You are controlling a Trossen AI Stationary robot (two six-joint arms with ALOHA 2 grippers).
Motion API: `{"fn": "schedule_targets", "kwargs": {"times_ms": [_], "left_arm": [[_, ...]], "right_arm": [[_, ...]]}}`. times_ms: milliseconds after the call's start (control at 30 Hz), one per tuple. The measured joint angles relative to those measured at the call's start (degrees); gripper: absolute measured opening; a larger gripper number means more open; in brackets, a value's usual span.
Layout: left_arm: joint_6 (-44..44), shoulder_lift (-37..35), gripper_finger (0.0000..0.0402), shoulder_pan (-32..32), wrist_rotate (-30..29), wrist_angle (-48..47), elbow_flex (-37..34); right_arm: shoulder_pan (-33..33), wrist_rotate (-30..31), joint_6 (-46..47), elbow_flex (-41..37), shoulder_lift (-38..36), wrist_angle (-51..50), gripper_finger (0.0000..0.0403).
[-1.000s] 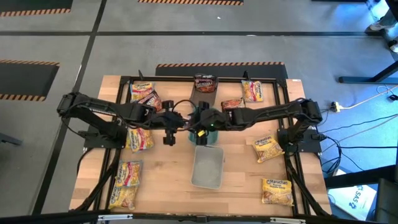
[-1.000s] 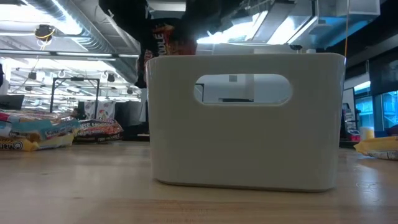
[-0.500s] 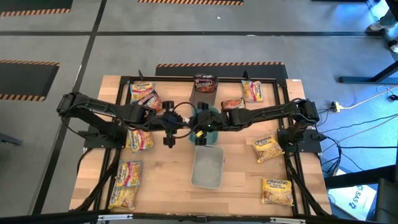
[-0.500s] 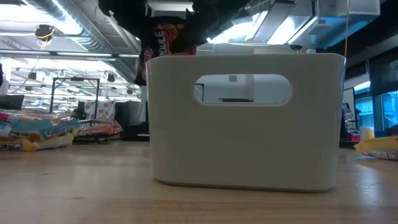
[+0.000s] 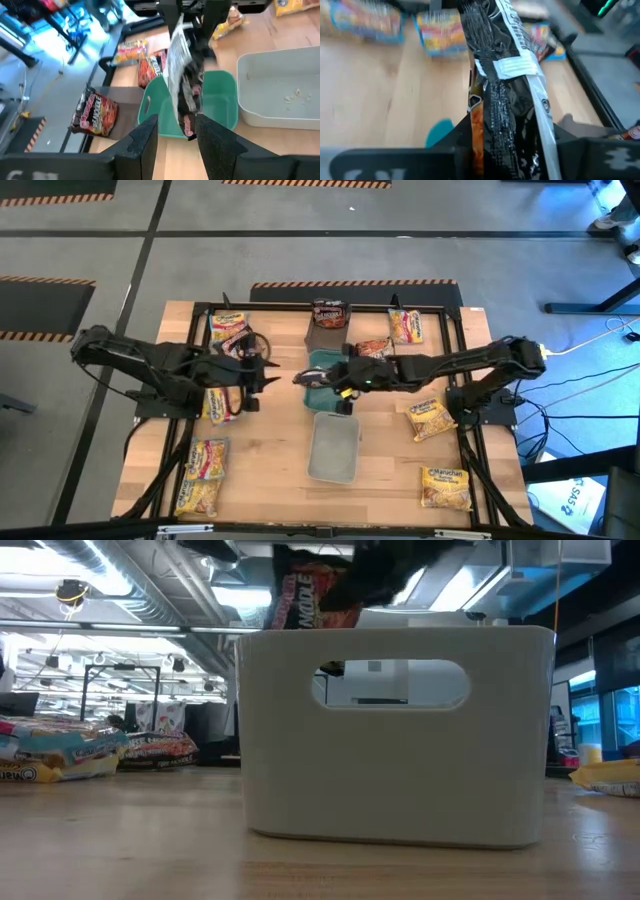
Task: Sort Maruchan noodles
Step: Put the black noodle pack into the black bin
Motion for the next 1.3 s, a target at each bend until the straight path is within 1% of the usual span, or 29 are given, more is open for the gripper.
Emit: {"fn": "schedule_targets", "kwargs": {"times_ms": [67,167,267,333,433,467,567,600,633,733,767,800,833,867,967,1033,1067,1200,1300], "left_arm": [[0.9,-1.7,0.0127,1.0,-2.8,6.4,-4.0],[1.7,-2.3,0.0128,3.2,-10.0,15.1,-8.1],[3.9,-0.8,0.0133,6.7,-9.6,18.0,-8.9],[5.2,1.2,0.0143,10.0,-5.7,19.8,-8.6],[5.3,5.2,0.0164,15.4,0.9,22.3,-7.2],[4.6,6.7,0.0172,17.3,2.8,23.8,-6.8],[-1.1,12.3,0.0188,22.5,4.9,26.9,-4.2],[-2.1,14.0,0.0190,24.0,7.4,27.2,-3.0],[-2.3,15.5,0.0191,25.3,11.1,26.9,-1.9],[-2.2,19.9,0.0192,27.8,27.2,26.9,1.7],[-1.8,21.1,0.0192,28.3,31.4,26.9,2.8],[-0.8,22.0,0.0192,28.6,33.9,26.8,3.8],[0.0,22.9,0.0192,28.9,34.6,26.9,4.8],[0.6,23.5,0.0192,29.0,33.9,27.2,5.6],[0.9,24.9,0.0192,29.3,29.2,27.3,7.1],[0.9,25.6,0.0192,29.3,28.3,27.7,7.1],[1.0,25.9,0.0192,29.4,28.9,28.0,7.1],[3.6,26.9,0.0192,29.7,35.1,27.5,7.2],[4.4,26.9,0.0192,29.7,35.3,27.0,7.2]], "right_arm": [[-0.4,0.0,0.5,-6.9,-3.5,7.5,0.0085],[-1.6,-0.2,1.9,-16.1,-8.2,18.0,0.0085],[-3.8,-0.8,1.9,-22.8,-11.9,26.9,0.0085],[-6.0,-2.3,1.2,-25.8,-13.9,30.3,0.0085],[-10.3,-6.9,-1.5,-28.3,-15.3,32.4,0.0085],[-12.0,-9.0,-2.6,-28.5,-15.3,32.1,0.0085],[-17.0,-15.8,-4.3,-28.9,-15.2,32.5,0.0085],[-18.3,-17.6,-4.5,-28.9,-15.0,32.9,0.0085],[-19.6,-19.3,-4.6,-28.9,-14.9,33.3,0.0086],[-22.7,-22.8,-5.3,-28.9,-14.9,34.4,0.0089],[-23.4,-23.8,-5.3,-28.9,-14.9,34.6,0.0089],[-23.9,-24.8,-5.2,-28.9,-14.9,34.6,0.0089],[-24.2,-25.9,-4.7,-28.9,-14.9,34.9,0.0088],[-24.1,-26.6,-4.4,-28.9,-14.9,35.5,0.0087],[-23.9,-27.5,-4.2,-28.9,-14.9,36.0,0.0087],[-24.0,-27.5,-3.1,-28.9,-14.9,36.3,0.0088],[-24.0,-27.5,-2.9,-28.9,-14.8,37.4,0.0089],[-24.0,-27.5,-4.2,-28.9,-14.8,39.5,0.0088],[-24.0,-27.4,-4.8,-28.9,-14.8,40.4,0.0088]]}}
